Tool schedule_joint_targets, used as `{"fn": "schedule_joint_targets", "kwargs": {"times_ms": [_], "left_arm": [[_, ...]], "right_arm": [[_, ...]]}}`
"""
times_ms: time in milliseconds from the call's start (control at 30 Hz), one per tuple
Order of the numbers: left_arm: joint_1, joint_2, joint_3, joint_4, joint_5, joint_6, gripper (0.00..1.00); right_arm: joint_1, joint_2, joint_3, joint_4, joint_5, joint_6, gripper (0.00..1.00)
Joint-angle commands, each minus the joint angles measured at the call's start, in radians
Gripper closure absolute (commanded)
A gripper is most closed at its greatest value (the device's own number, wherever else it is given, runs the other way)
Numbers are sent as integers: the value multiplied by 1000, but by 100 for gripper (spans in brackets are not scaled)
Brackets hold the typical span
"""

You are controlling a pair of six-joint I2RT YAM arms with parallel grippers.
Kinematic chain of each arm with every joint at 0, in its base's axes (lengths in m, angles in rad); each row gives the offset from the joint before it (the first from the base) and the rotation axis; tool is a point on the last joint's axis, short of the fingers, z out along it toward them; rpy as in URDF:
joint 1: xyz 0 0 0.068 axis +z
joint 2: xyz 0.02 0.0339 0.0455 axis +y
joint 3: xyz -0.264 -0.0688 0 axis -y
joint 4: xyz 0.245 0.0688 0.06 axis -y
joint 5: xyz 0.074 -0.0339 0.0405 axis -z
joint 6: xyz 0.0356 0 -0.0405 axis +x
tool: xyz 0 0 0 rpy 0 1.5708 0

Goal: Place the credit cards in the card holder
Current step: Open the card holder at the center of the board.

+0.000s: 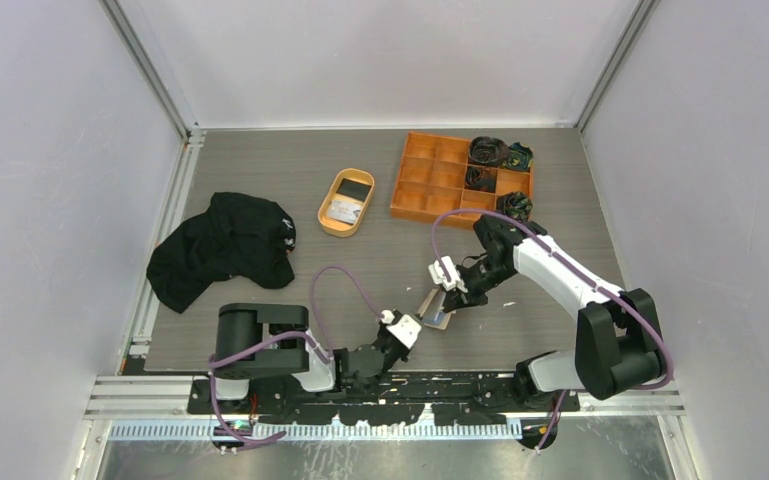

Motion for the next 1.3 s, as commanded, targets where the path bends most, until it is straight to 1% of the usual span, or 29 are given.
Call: {"fn": "schedule_joint_targets", "kwargs": {"times_ms": [0,67,133,167,200,267,367,467,567,633,700,767,800,900,933,1000,1033,1067,1167,1200,1233,1267], "left_arm": [[12,-40,-4,73,2,-35,92],[20,-40,-2,73,1,-44,91],[33,-39,-2,73,1,-60,91],[43,-38,-4,73,2,-72,97],[53,-37,-9,73,0,-93,100],[74,-33,-25,73,6,-137,100],[81,-52,-55,72,-15,-190,100],[80,-90,-92,68,-38,-252,100],[70,-139,-116,22,-88,-324,100],[45,-168,-108,-31,-141,-335,100],[14,-192,-91,-91,-201,-348,100],[-15,-205,-82,-128,-268,-394,100],[-29,-208,-82,-143,-302,-430,100],[-65,-199,-93,-148,-390,-526,100],[-75,-196,-99,-144,-408,-556,100],[-86,-193,-118,-131,-439,-631,100],[-91,-193,-129,-123,-451,-667,100],[-96,-195,-140,-116,-463,-708,100],[-114,-206,-153,-109,-500,-753,100],[-118,-209,-156,-110,-497,-763,100],[-121,-212,-158,-113,-491,-780,100],[-123,-211,-161,-129,-484,-813,100]], "right_arm": [[2,-23,-3,8,-3,-31,94],[3,-21,-5,6,-3,-35,93],[2,-19,-8,2,-2,-50,92],[2,-17,-9,-3,0,-59,92],[3,-17,-11,-7,1,-68,91],[3,-14,-11,-22,10,-97,90],[-6,-18,-14,-34,29,-126,85],[-43,-38,-15,-67,38,-166,79],[-105,-70,-23,-126,36,-241,73],[-140,-92,-33,-158,40,-278,69],[-166,-115,-42,-169,44,-285,66],[-183,-138,-29,-168,1,-236,64],[-188,-147,-12,-166,-39,-179,61],[-186,-177,52,-162,-172,53,37],[-167,-190,75,-162,-197,113,34],[-94,-217,121,-132,-180,263,33],[-47,-233,132,-62,-150,392,33],[-7,-248,127,48,-109,581,33],[68,-234,79,375,22,1002,33],[77,-216,58,455,62,1086,33],[77,-201,42,477,80,1091,33],[79,-189,39,438,99,1037,34]]}}
